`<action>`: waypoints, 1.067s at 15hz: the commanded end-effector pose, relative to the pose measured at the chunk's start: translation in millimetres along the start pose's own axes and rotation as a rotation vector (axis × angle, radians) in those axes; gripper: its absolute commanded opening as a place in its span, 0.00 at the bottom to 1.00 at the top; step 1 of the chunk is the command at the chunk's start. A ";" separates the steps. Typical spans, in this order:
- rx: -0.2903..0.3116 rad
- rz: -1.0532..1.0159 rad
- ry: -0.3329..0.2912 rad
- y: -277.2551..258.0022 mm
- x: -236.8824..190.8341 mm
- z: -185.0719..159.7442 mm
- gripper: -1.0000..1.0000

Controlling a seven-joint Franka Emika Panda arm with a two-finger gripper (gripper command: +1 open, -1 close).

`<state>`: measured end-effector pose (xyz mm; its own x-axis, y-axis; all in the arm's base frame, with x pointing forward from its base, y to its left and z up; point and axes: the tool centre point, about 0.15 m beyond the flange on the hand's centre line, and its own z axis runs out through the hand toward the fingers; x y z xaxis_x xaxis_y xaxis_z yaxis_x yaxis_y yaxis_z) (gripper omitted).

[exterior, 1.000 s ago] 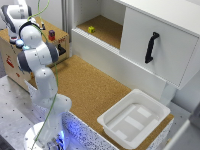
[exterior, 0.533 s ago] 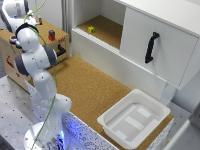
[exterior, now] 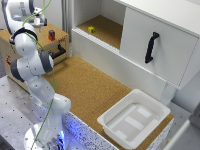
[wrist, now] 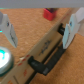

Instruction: Toggle the green light switch to turn on the green light

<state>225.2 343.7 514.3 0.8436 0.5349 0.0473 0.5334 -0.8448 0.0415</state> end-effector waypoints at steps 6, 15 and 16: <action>0.029 0.287 0.193 40.7 34.1 105.1 1.00; 0.009 0.379 0.241 44.8 42.5 109.2 1.00; 0.009 0.379 0.241 44.8 42.5 109.2 1.00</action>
<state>289.1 326.9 418.3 0.9477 0.1979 0.2504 0.2150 -0.9757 -0.0428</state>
